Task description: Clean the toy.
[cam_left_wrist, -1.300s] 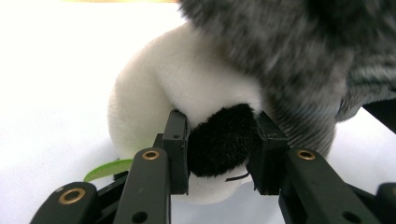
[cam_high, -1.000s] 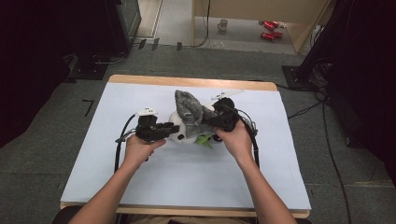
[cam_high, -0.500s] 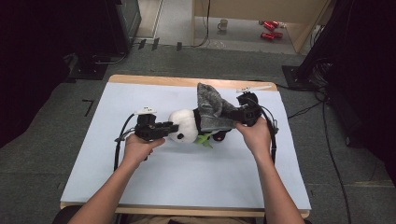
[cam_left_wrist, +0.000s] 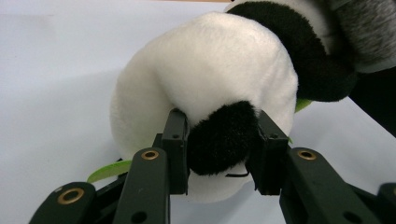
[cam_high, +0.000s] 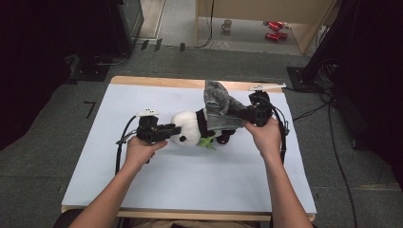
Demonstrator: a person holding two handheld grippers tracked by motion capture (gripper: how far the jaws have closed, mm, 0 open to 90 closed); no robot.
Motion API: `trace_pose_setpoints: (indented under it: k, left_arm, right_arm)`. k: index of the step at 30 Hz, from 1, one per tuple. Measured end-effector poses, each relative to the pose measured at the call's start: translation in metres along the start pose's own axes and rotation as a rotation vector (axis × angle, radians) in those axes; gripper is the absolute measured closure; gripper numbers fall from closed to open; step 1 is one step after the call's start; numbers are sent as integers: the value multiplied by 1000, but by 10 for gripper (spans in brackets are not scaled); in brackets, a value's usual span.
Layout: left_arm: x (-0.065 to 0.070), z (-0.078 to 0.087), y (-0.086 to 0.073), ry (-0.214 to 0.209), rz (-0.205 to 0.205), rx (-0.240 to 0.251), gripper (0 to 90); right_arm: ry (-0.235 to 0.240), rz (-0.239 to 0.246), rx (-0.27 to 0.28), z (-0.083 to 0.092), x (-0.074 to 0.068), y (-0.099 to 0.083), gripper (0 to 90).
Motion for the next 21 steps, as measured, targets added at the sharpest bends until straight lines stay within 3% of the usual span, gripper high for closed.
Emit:
trace_pose_setpoints:
  k: [7,12,15,21]
  left_arm:
    - [2,0,0,2,0,0,643]
    - [4,0,0,8,-6,0,643]
    - [6,0,0,13,-13,1,643]
    - [12,-1,-1,14,-23,-2,642]
  right_arm:
    - [121,71,14,-9,-47,9,789]
    - [164,107,-6,-21,-71,10,789]
    - [162,118,-37,-37,-79,7,788]
    - [88,139,-102,-71,-79,-4,786]
Point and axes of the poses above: each handheld gripper's, and its own axes: z roughly backward along the jaws, y roughly out of its top, x roughly to its right, the point moved 9 cm from there along -z, roughly forward along the jaws, and after that the axes turned 11 degrees about -x, right-handed, at the moved point
